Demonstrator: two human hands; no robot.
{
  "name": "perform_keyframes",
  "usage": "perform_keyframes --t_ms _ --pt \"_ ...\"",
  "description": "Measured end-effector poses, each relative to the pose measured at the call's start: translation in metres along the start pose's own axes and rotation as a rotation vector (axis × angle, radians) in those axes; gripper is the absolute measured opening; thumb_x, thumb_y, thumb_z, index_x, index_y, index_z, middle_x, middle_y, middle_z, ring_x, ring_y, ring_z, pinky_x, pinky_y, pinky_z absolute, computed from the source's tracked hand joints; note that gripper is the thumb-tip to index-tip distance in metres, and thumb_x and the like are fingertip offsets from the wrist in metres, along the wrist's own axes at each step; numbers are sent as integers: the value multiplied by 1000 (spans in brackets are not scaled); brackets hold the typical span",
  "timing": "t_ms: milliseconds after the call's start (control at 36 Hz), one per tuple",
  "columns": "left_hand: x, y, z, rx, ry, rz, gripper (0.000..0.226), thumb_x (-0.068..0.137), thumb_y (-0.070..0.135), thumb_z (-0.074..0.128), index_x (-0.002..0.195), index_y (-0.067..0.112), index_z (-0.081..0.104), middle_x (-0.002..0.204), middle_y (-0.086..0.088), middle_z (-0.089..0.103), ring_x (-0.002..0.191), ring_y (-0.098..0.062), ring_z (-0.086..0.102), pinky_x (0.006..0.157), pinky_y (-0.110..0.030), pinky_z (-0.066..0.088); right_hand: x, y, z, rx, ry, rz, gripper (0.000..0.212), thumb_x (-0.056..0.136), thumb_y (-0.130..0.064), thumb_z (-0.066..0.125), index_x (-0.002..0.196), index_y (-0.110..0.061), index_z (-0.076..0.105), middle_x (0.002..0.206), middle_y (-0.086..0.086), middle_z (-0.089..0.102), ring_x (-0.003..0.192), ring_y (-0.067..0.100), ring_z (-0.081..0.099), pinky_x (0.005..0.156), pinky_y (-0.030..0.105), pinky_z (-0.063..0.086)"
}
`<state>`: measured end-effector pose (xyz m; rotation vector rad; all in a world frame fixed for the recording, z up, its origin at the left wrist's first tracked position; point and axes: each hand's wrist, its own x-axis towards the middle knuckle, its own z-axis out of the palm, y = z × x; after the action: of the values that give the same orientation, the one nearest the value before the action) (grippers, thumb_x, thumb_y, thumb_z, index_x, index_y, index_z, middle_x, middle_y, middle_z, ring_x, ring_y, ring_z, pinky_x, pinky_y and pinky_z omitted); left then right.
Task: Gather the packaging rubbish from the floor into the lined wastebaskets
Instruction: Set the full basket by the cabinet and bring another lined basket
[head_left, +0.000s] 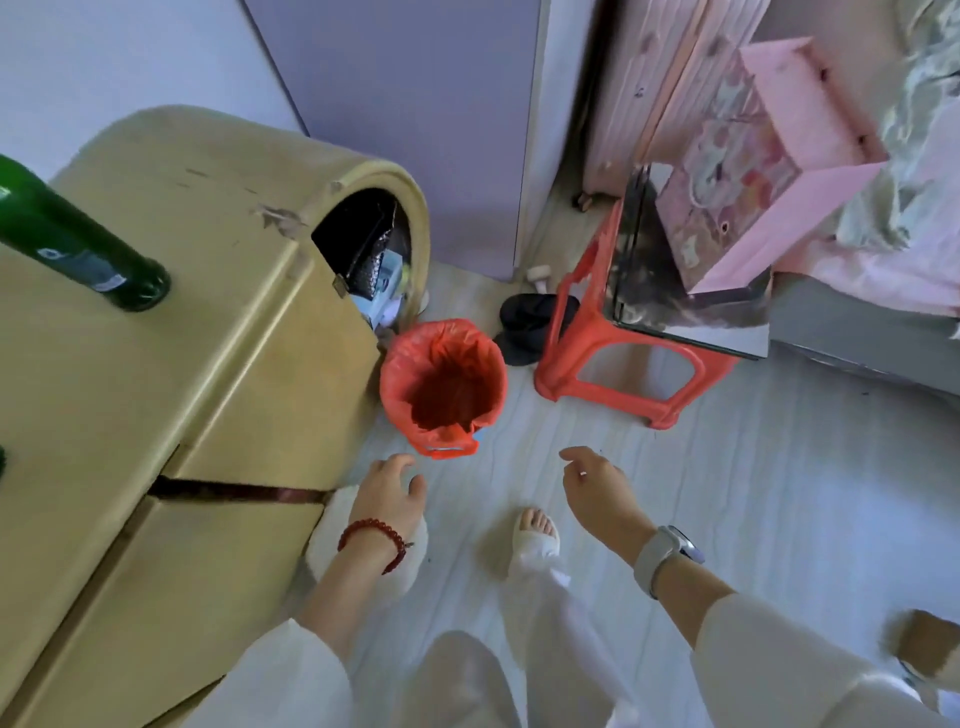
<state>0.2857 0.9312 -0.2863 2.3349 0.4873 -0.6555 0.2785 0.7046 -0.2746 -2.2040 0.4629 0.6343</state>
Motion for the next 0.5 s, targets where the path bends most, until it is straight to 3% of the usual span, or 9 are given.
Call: perform_keyframes --t_ms 83,194,222,278,333,417,500 --pt "51 7 8 -50 12 -91 32 90 15 49 122 12 51 126 -13 50 105 -26 55 90 -32 41 60 -5 3 1 -32 43 36 94 -9 33 125 -11 52 76 4 58 53 8 46 59 23 40" --pt "120 -4 24 -119 40 -188 38 91 15 49 129 11 46 131 -11 48 105 -24 56 85 -29 40 139 0 29 -8 -76 95 38 93 -9 32 128 -11 48 78 5 58 56 13 46 57 26 41" --pt "140 -8 29 -118 45 -201 40 90 15 49 130 11 44 132 -12 48 105 -25 56 86 -31 41 159 3 39 -22 -82 100 39 93 -9 32 129 -12 47 86 8 59 64 18 51 60 28 44" --pt "182 -22 40 -118 56 -227 44 89 14 50 132 12 43 131 -13 47 105 -27 57 87 -37 46 200 11 60 -84 -94 103 42 93 -9 33 133 -13 43 118 15 55 94 30 57 80 35 48" --pt "230 -43 55 -105 66 -247 43 85 15 51 128 15 46 124 -15 52 104 -34 57 87 -43 49 241 18 82 -135 -105 94 45 93 -9 34 137 -14 38 135 14 43 117 32 49 97 38 42" --pt "298 -74 78 -70 80 -269 38 79 13 49 117 12 52 105 -21 56 93 -39 57 81 -42 51 305 27 114 -151 -93 68 49 92 -6 35 141 -13 32 140 14 36 126 34 40 105 38 33" --pt "349 -92 97 -54 113 -256 44 78 8 54 122 9 48 113 -22 54 102 -37 53 91 -45 47 352 35 144 -175 -78 93 57 90 -3 36 145 -12 21 143 16 29 129 37 31 106 38 26"
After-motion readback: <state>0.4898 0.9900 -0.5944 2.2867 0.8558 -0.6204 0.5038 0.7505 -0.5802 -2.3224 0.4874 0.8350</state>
